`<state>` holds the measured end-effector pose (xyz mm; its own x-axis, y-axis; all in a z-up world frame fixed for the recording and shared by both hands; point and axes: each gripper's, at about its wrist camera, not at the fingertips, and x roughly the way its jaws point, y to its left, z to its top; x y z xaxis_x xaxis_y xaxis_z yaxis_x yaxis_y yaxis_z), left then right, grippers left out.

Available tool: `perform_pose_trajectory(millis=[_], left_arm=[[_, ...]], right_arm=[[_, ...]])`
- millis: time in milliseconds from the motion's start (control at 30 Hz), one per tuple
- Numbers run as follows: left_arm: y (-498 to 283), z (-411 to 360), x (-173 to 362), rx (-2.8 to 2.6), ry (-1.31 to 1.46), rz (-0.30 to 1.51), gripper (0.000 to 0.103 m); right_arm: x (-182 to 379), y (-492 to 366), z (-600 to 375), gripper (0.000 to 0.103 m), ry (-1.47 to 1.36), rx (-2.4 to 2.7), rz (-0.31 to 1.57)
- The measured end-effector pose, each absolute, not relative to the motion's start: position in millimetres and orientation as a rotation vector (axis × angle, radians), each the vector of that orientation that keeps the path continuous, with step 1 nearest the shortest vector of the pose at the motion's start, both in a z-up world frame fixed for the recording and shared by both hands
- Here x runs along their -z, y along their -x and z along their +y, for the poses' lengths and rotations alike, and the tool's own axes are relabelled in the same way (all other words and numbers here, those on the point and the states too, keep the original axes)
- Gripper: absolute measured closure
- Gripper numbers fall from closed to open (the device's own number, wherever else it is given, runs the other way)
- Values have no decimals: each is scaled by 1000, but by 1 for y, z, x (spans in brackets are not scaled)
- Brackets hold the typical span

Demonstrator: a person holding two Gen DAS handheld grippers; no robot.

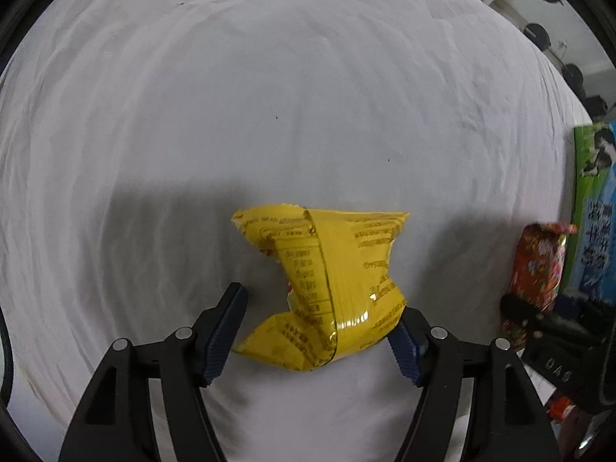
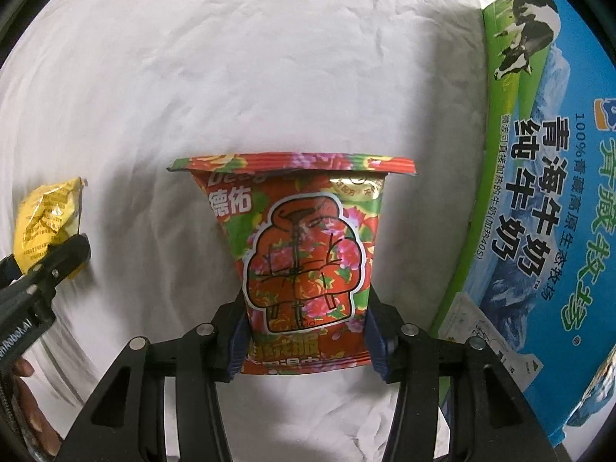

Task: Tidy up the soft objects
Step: 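Lift and carry both held packets over the cardboard box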

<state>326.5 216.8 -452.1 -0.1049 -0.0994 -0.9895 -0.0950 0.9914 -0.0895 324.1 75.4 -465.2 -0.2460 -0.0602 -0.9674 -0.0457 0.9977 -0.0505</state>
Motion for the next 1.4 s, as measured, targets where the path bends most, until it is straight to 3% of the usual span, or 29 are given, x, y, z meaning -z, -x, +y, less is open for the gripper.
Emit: perform_pose_trajectory(millis=[267,433,600,967,1400], left_arm=[[-349,237,455,36,366,1686,35],[-363,244,456,15,338,1700,35],[-374,232,451,-34,223,1683,54],[-355,212,430,-42,155,1622,64],[-324,173,340,-33,130,1454,65]], right_arm=[[460,-348,68,48,27,24,1841],[472,-343,49,48,17,32,1851],[474,-350,49,48,2,40,1854],[462,-346,62,55,47,25,1805],[363,-315,69,56,34,-163,1623]])
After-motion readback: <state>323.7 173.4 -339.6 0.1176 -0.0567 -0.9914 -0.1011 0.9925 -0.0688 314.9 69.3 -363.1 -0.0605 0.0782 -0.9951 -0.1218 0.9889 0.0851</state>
